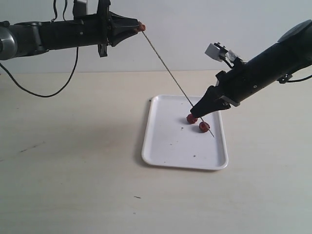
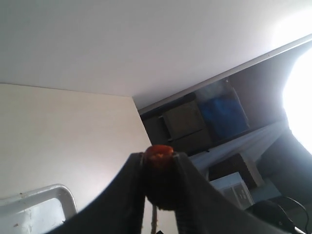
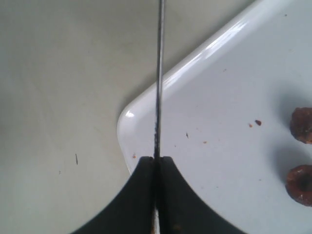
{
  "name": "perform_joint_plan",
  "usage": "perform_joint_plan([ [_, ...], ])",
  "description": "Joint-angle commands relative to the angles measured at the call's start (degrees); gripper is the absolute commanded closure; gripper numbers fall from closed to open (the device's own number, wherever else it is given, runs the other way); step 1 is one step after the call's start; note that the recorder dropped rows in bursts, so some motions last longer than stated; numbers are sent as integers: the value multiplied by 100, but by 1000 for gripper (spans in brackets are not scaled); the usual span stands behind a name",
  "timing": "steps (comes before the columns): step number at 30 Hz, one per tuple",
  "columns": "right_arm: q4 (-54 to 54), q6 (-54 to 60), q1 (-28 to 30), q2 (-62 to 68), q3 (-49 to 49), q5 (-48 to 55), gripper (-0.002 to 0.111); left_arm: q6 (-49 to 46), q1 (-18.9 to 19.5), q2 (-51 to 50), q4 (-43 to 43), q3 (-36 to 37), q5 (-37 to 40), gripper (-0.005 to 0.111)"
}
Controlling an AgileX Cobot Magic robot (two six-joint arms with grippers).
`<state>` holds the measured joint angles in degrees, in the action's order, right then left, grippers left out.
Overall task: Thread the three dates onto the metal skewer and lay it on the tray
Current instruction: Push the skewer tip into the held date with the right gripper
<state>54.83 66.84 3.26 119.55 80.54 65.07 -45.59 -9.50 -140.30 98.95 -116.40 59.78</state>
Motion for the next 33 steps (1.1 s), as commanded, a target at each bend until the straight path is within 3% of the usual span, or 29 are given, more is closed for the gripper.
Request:
perform_joint_plan([
  [1, 83, 13, 5, -18, -13, -14, 108, -87, -22, -20, 100, 11, -157, 86],
  [33, 175, 55, 5, -18, -13, -27, 108, -44, -250, -20, 32, 11, -216, 86],
])
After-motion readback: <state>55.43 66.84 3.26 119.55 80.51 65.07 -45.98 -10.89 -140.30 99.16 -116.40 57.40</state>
